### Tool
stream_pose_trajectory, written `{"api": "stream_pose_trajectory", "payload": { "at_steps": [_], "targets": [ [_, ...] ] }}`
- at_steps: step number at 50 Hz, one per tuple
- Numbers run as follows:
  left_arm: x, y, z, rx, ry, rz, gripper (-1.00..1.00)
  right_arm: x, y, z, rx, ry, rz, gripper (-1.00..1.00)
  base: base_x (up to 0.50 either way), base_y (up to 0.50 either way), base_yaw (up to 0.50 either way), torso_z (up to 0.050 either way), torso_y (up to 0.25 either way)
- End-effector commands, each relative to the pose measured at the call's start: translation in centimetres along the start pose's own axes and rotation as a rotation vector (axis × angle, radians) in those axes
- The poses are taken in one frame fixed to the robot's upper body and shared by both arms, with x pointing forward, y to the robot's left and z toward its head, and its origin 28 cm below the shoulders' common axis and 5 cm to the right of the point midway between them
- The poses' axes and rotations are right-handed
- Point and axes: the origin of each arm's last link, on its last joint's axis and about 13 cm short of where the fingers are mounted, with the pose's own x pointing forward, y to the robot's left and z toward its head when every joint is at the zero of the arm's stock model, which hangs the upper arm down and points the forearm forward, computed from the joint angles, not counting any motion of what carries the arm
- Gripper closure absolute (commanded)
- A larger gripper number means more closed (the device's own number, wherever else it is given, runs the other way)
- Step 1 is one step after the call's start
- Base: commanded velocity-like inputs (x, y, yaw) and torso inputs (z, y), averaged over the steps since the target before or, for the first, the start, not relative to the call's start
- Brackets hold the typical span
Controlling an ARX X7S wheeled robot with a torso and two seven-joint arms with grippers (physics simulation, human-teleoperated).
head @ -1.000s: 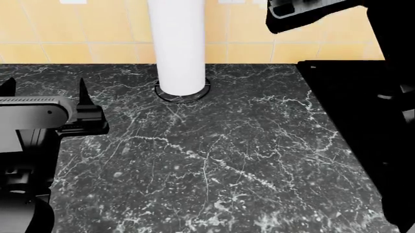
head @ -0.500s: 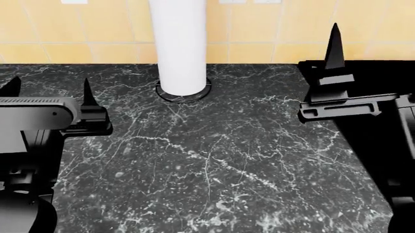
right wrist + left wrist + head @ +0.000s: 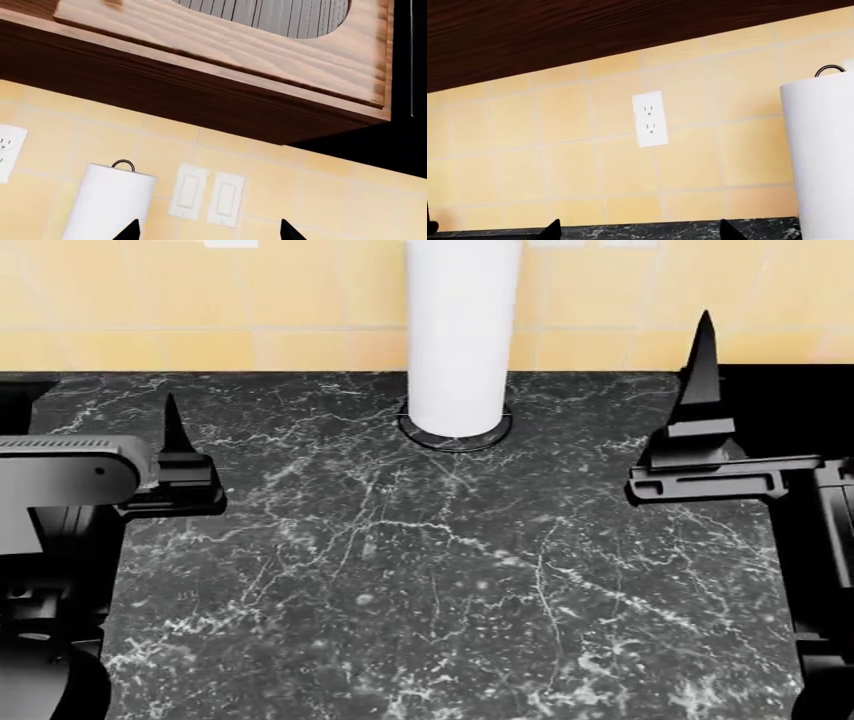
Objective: Pick and place the shaker into the drawer. Then close the cabinet.
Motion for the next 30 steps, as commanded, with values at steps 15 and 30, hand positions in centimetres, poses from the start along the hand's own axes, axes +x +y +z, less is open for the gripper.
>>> {"api": "stream_pose_trajectory", "payload": {
  "at_steps": [15,30],
  "targets": [
    [0.37,0.24,-0.54,-0.029,-0.005,0.004,-1.00,0.40,-0.04,-0.39,0.027,0.034,0.009,-1.00,0.18,0.20,0.00,0.000,0.000],
    [0.37,0.14,-0.18,-0.024,-0.010,-0.001,-1.00,0.22,-0.24,-0.26,0.027,0.037,0.010,-1.00,0.07,0.11,0.00,0.000,0.000]
  ]
}}
